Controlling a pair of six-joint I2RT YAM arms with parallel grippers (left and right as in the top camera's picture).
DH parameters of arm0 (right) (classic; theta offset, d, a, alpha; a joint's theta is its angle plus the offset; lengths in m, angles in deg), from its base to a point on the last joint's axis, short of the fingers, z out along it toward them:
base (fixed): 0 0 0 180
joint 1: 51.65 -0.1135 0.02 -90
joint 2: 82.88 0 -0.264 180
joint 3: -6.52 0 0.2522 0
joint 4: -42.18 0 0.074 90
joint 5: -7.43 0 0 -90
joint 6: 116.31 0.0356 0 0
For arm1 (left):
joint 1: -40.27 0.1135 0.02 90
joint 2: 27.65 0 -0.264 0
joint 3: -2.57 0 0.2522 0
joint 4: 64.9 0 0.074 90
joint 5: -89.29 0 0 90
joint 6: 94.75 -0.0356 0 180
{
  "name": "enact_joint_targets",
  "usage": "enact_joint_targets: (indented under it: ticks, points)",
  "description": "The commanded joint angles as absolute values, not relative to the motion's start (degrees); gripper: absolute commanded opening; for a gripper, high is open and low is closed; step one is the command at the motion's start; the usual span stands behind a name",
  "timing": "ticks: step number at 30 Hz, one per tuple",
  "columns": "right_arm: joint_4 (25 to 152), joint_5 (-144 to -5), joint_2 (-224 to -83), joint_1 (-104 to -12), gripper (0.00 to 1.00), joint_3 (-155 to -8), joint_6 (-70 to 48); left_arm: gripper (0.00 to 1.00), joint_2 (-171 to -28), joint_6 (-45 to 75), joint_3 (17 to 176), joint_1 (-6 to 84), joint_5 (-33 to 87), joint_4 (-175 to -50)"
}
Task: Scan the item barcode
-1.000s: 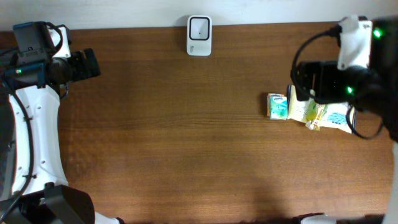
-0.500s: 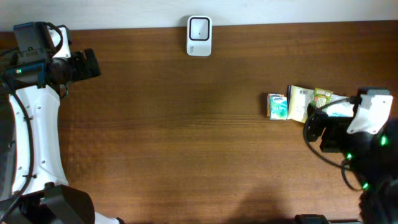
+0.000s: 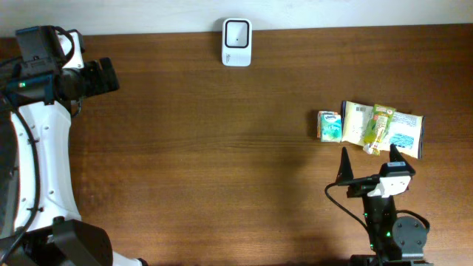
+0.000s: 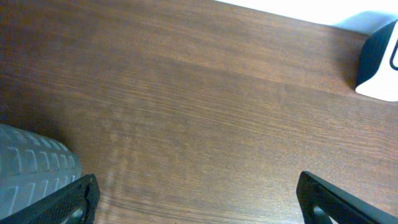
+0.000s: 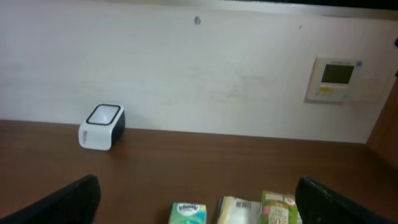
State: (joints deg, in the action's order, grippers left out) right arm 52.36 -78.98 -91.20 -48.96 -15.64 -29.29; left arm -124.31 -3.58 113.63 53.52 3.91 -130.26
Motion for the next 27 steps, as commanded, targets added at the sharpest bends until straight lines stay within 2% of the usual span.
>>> enact_joint_targets:
  ticks: [1, 3, 6, 27]
  points:
    - [52.0, -78.7, -87.1, -49.8, 0.99, -10.6, -29.3, 0.99, -124.3, -3.2, 114.5, 53.8, 4.0, -130.3]
    - [52.6, -78.6, -85.0, -50.9, 0.99, -7.5, -29.3, 0.99, -124.3, -3.2, 114.5, 53.8, 4.0, -130.3]
    - [60.3, -78.9, -83.1, -51.5, 0.99, -7.6, -29.3, 0.99, -124.3, -3.2, 114.5, 53.8, 4.0, -130.3]
    - [60.3, -80.2, -83.1, -51.6, 0.99, -7.6, -29.3, 0.99, -124.3, -3.2, 114.5, 53.8, 4.0, -130.3]
